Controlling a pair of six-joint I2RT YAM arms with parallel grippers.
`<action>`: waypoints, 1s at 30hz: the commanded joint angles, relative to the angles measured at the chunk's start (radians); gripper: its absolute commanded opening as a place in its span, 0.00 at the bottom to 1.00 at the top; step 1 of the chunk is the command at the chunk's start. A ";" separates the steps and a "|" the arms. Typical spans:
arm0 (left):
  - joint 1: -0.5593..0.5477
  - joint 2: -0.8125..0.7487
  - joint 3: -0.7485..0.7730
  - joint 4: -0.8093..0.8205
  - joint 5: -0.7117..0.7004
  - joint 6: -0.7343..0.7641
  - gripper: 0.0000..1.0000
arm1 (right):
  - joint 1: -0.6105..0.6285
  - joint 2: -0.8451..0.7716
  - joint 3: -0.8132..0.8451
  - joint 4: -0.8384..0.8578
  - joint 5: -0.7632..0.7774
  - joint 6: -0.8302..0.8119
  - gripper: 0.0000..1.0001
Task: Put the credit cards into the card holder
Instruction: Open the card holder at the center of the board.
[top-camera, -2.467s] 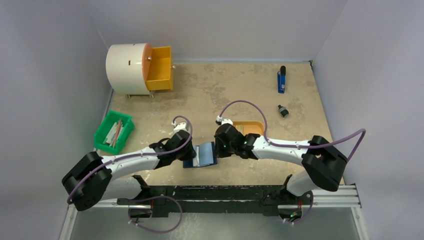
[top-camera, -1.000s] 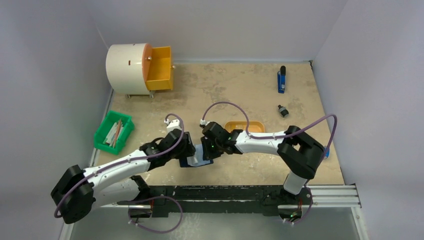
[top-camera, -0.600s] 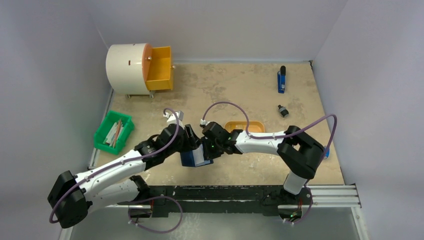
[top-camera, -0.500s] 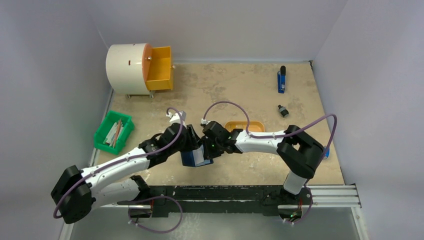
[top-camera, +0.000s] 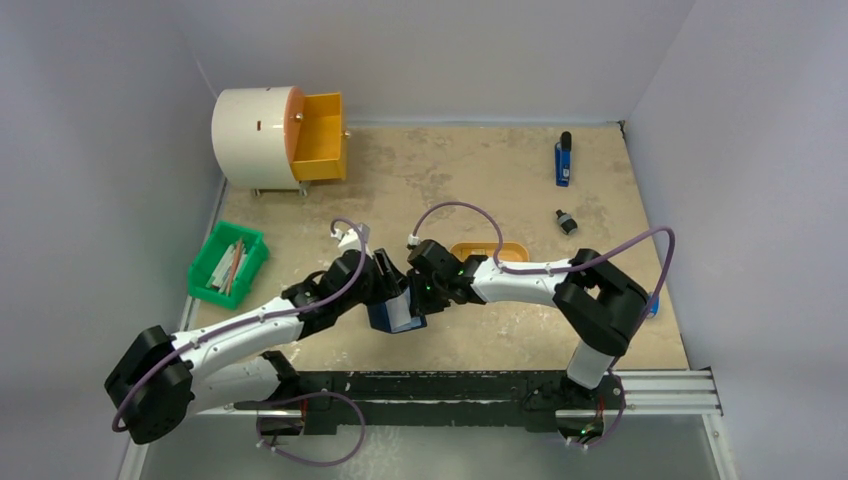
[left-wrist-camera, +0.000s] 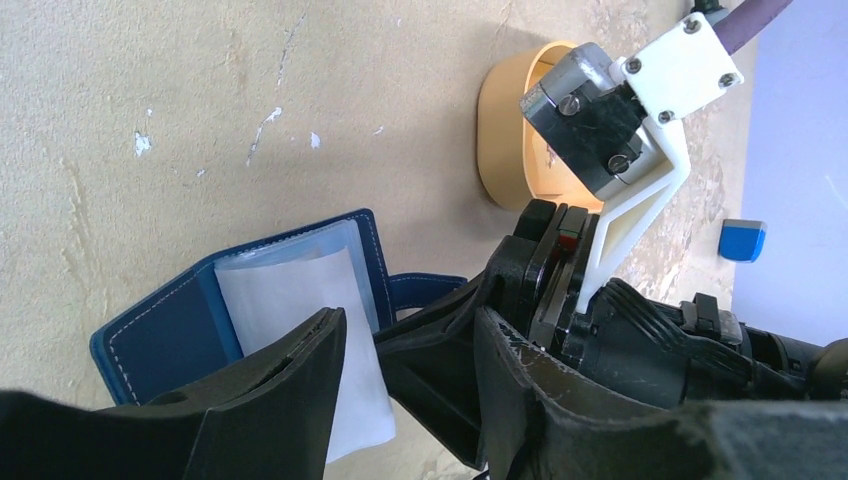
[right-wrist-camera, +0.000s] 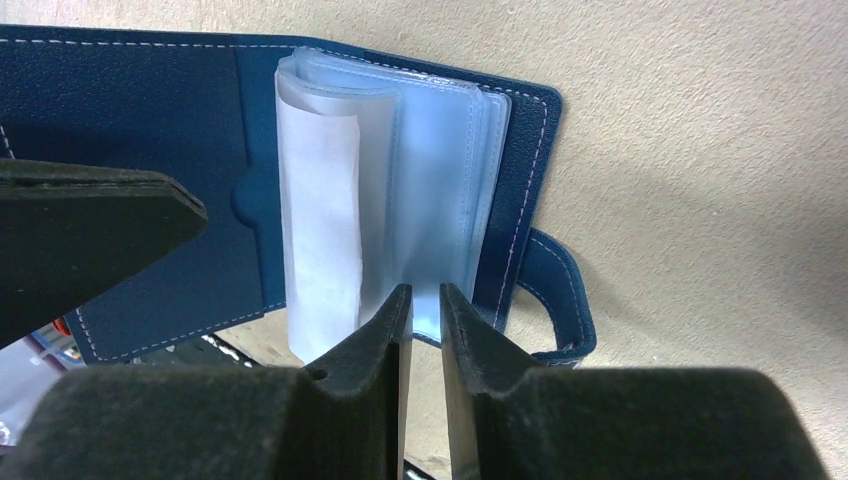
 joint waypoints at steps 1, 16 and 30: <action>-0.006 0.022 -0.061 -0.083 -0.030 -0.005 0.50 | 0.028 0.032 0.014 0.041 0.018 -0.070 0.21; -0.008 -0.368 -0.101 -0.189 0.003 0.116 0.67 | 0.028 0.034 0.006 0.058 0.015 -0.052 0.21; -0.369 -0.063 0.074 -0.300 -0.370 0.189 0.69 | 0.026 0.033 -0.001 0.064 0.018 -0.030 0.22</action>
